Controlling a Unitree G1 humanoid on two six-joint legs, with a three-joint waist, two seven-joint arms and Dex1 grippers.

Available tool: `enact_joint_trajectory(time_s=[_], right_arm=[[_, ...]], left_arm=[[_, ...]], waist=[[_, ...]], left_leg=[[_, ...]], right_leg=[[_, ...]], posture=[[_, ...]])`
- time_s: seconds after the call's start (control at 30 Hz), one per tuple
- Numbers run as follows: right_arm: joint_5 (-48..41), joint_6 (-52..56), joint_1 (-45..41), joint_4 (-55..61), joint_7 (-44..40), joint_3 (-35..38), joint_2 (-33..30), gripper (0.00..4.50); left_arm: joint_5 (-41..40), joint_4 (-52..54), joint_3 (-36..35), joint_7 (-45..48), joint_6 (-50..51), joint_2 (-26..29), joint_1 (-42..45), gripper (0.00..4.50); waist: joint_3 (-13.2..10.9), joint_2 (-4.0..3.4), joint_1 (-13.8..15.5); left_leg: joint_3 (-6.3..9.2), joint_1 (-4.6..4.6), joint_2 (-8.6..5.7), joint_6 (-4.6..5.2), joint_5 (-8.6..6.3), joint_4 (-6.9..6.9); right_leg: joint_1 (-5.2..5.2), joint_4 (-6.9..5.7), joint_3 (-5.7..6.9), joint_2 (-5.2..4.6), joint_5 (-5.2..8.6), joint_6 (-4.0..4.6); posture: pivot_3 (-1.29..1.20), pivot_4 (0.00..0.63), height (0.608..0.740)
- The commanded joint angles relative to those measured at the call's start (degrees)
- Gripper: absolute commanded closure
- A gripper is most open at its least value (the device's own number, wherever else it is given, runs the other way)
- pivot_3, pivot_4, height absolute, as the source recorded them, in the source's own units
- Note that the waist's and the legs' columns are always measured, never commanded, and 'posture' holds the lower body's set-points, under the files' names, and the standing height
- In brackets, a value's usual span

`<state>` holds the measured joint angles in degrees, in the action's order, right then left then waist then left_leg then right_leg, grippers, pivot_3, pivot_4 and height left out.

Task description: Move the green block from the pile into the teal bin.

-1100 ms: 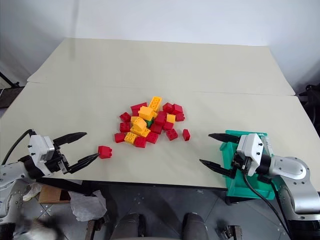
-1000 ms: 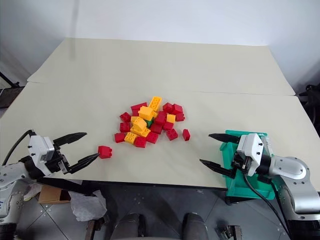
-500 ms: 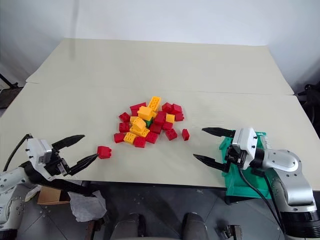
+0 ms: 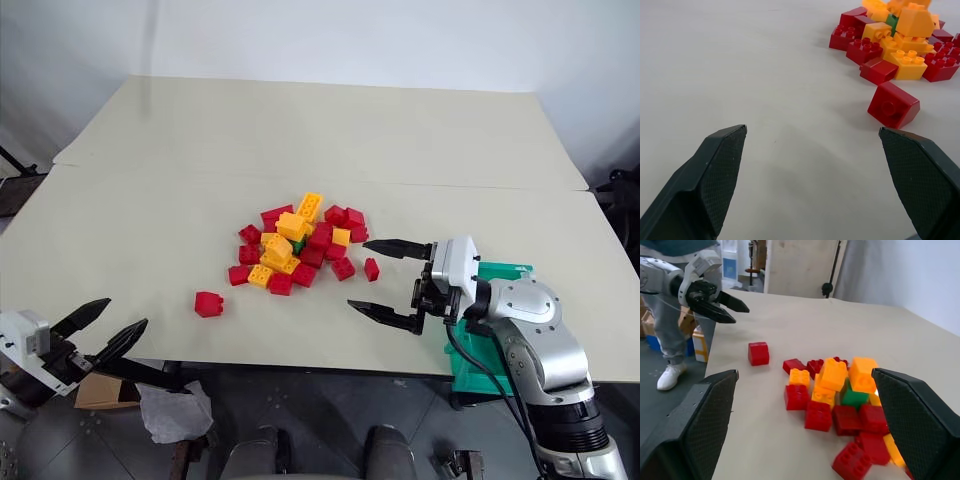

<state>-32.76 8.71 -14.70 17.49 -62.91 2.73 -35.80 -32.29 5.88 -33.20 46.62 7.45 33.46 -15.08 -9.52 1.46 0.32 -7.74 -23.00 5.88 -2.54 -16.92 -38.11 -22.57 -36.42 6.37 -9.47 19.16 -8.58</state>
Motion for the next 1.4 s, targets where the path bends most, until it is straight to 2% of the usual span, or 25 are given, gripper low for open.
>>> enact_joint_trajectory(time_s=[0.03, 0.17, 0.27, 0.53, 0.67, 0.8, 0.9, 1.0, 1.23, 1.4], right_arm=[[-0.1, -1.2, 1.4, 0.7, -0.7, 1.9, -1.1, 0.04], [-0.3, 0.1, 2.2, 1.7, -0.9, 0.2, -0.8, 0.04], [0.9, 1.2, 1.3, 1.6, -0.5, -3.0, 0.3, 0.60], [9.6, 7.6, -9.1, -0.6, 4.4, -14.9, 5.3, 3.27], [13.0, 14.6, -18.1, -2.7, 7.7, -21.1, 10.3, 4.49], [14.8, 18.8, -24.6, -8.4, 8.3, -25.1, 15.3, 4.49], [18.1, 17.0, -29.0, -18.1, 10.4, -27.2, 21.3, 4.49], [20.9, 15.2, -31.0, -25.2, 10.2, -28.6, 23.8, 4.49], [26.2, 5.3, -38.3, -46.4, 19.8, -24.4, 32.9, 4.49], [27.9, -4.8, -44.4, -60.0, 24.8, -18.4, 32.9, 4.49]], left_arm=[[-1.2, 4.7, 1.0, -0.9, 0.5, 0.8, 2.7, 0.00], [-1.2, 6.6, 2.5, 0.4, 1.6, 1.5, 3.8, 0.00], [-0.8, 7.8, 3.9, 3.2, 1.1, 2.7, 3.4, 0.00], [-1.5, 9.0, 5.0, 4.9, 1.7, 2.7, 3.2, 0.00], [-1.4, 9.3, 5.2, 5.5, 0.3, 1.8, 2.2, 0.00], [-1.2, 8.2, 4.5, 5.3, -0.4, 1.6, 2.1, 0.00], [-1.2, 7.5, 4.0, 4.5, -0.3, 1.4, 1.9, 0.00], [-1.4, 7.6, 4.0, 3.9, 0.2, 1.3, 1.4, 0.00], [-1.0, 8.4, 4.2, 2.2, -0.6, 0.1, 0.8, 0.00], [-1.1, 9.0, 4.6, 1.3, -0.8, -0.2, 1.1, 0.00]], waist=[[0.0, 0.01, -0.1], [0.0, -0.01, -0.6], [0.0, -0.01, -1.3], [0.0, -0.05, -2.1], [0.0, -0.06, -2.0], [0.0, -0.05, -2.0], [0.0, -0.05, -2.1], [0.0, -0.05, -2.2], [0.0, -0.06, -2.7], [0.0, -0.06, -3.3]], left_leg=[[0.00, 0.00, 0.00, -0.01, 0.00, 0.00], [0.00, 0.02, 0.01, -0.02, 0.01, 0.02], [-0.05, 0.05, 0.03, -0.04, 0.02, 0.04], [-0.05, 0.07, 0.05, -0.11, 0.06, 0.02], [-0.05, -0.01, 0.05, -0.11, 0.05, 0.03], [-0.05, -0.02, 0.05, -0.11, 0.05, 0.03], [-0.05, -0.04, 0.06, -0.11, 0.06, 0.03], [-0.06, -0.06, 0.06, -0.12, 0.06, 0.04], [-0.14, -0.12, 0.09, -0.16, 0.07, 0.05], [-0.16, -0.16, 0.09, -0.17, 0.08, 0.07]], right_leg=[[0.00, -0.01, 0.00, 0.00, 0.00, 0.00], [-0.02, -0.05, 0.02, 0.00, 0.00, 0.00], [-0.05, -0.08, 0.01, 0.00, 0.00, 0.00], [-0.13, -0.17, -0.02, 0.00, 0.01, 0.03], [-0.23, -0.31, -0.01, 0.00, 0.01, 0.03], [-0.29, -0.40, -0.01, 0.00, 0.02, 0.04], [-0.30, -0.41, 0.00, 0.00, 0.02, 0.04], [-0.35, -0.45, 0.00, 0.00, 0.02, 0.04], [-0.50, -0.53, -0.01, 0.00, 0.02, 0.05], [-0.56, -0.56, -0.02, 0.00, 0.02, 0.04]], posture=[[0.00, 0.150, 0.740], [0.00, 0.150, 0.740], [0.00, 0.150, 0.740], [0.00, 0.150, 0.740], [0.00, 0.150, 0.740], [0.00, 0.150, 0.740], [0.00, 0.150, 0.740], [0.00, 0.150, 0.740], [0.00, 0.150, 0.740], [0.00, 0.150, 0.740]])
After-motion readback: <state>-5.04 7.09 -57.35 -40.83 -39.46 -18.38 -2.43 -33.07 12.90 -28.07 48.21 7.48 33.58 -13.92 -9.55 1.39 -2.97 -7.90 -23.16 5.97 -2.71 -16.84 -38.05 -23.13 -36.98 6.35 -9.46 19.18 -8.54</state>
